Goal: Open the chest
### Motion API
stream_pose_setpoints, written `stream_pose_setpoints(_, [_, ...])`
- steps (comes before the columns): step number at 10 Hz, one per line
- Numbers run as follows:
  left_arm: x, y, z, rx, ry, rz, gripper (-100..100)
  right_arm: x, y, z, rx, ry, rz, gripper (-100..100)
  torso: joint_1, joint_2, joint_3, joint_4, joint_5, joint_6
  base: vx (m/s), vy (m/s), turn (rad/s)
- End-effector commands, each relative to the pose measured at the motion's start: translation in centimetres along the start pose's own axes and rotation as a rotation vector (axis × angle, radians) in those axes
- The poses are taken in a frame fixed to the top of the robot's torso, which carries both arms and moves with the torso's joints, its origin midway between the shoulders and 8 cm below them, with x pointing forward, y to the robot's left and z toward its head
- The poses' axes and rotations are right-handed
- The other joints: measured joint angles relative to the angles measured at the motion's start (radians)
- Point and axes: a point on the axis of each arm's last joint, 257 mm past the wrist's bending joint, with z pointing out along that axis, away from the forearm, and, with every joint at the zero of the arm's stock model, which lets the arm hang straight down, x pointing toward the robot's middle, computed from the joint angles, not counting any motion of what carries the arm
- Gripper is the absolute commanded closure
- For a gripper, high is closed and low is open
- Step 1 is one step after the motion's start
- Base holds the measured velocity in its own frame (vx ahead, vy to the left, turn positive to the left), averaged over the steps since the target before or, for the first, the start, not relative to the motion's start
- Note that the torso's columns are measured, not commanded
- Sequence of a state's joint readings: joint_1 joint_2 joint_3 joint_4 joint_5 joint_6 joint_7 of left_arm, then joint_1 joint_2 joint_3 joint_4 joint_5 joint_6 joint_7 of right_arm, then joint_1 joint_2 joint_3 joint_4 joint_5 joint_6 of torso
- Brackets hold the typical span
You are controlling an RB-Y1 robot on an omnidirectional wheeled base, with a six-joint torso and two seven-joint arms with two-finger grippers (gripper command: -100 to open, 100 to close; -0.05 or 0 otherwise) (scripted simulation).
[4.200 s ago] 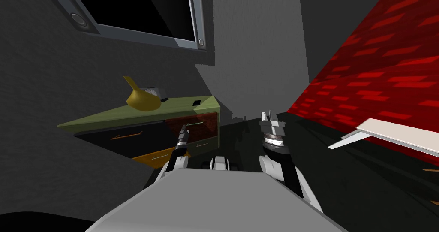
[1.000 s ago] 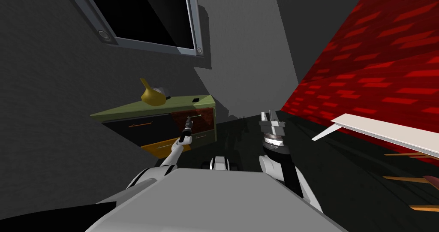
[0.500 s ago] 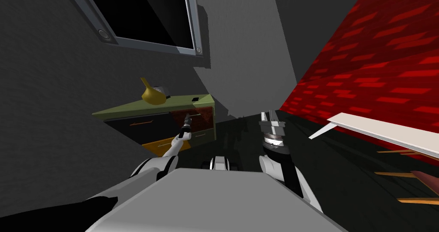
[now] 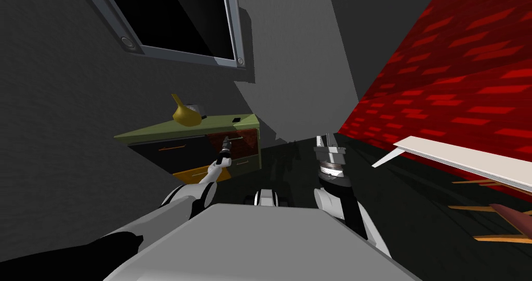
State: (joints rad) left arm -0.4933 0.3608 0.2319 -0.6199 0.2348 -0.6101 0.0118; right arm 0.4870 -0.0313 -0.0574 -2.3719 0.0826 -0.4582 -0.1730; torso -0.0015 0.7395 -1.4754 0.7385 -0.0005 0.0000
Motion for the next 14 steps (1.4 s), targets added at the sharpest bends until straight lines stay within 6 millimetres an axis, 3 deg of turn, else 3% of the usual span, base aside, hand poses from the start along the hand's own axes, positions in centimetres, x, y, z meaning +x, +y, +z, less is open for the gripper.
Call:
stream_pose_setpoints(1, [-0.7, -2.4, 2.0, 0.043, -0.007, -0.005, -100, 0.0, 0.0, 0.0, 0.000, 0.000, 0.000, 0, 0.000, 0.001, 0.001, 0.000, 0.000, 0.000, -0.044, -0.018, 0.004])
stream_pose_setpoints(3, [-0.3, -2.0, 2.5, 0.028, -0.009, -0.010, -100, 0.0, 0.0, 0.0, 0.000, 0.000, 0.000, 0, 0.003, -0.003, -0.001, -0.001, 0.001, 0.000, -0.015, 0.001, -0.003])
stream_pose_setpoints(5, [-1.0, 0.6, 1.4, -0.031, -0.022, -0.001, -100, 0.0, 0.0, 0.0, 0.000, 0.000, 0.000, 0, 0.002, -0.003, -0.002, -0.001, 0.001, 0.000, 0.004, 0.005, 0.000])
stream_pose_setpoints(6, [-0.7, -0.7, 1.9, -0.001, -0.016, -0.006, -100, 0.0, 0.0, 0.0, 0.000, 0.000, 0.000, 0, 0.002, -0.002, -0.001, -0.001, 0.001, 0.000, 0.000, 0.000, 0.000])
stream_pose_setpoints(8, [-0.8, -0.2, 1.8, -0.017, -0.018, -0.003, -100, 0.0, 0.0, 0.0, 0.000, 0.000, 0.000, 0, 0.001, -0.001, 0.000, 0.000, 0.000, 0.000, 0.000, 0.000, 0.000])
stream_pose_setpoints(9, [1.1, 2.2, 0.0, -0.059, 0.010, -0.008, 100, 0.0, 0.0, 0.0, 0.000, 0.000, 0.000, 0, 0.001, -0.001, 0.000, 0.000, 0.000, 0.000, 0.062, 0.032, 0.020])
stream_pose_setpoints(10, [1.0, 3.7, -0.5, -0.097, 0.003, -0.005, 100, 0.0, 0.0, 0.0, 0.000, 0.000, 0.000, 0, 0.003, -0.004, -0.002, -0.001, 0.001, 0.000, 0.090, 0.048, 0.006])
stream_pose_setpoints(12, [0.4, 1.9, -0.8, -0.040, 0.010, 0.000, 100, 0.0, 0.0, 0.0, 0.000, 0.000, 0.000, 0, 0.009, -0.012, -0.007, -0.010, 0.008, 0.000, 0.022, 0.008, 0.000])
stream_pose_setpoints(13, [2.7, 3.9, -2.2, -0.084, 0.036, -0.010, 100, 0.0, 0.0, 0.0, 0.000, 0.000, 0.000, 0, 0.008, -0.011, -0.007, -0.009, 0.007, 0.000, 0.070, 0.043, 0.049])
stream_pose_setpoints(14, [2.1, 3.4, -2.7, -0.064, 0.036, -0.006, 100, 0.0, 0.0, 0.0, 0.000, 0.000, 0.000, 0, 0.009, -0.015, -0.008, -0.013, 0.009, 0.003, 0.077, 0.042, 0.029])
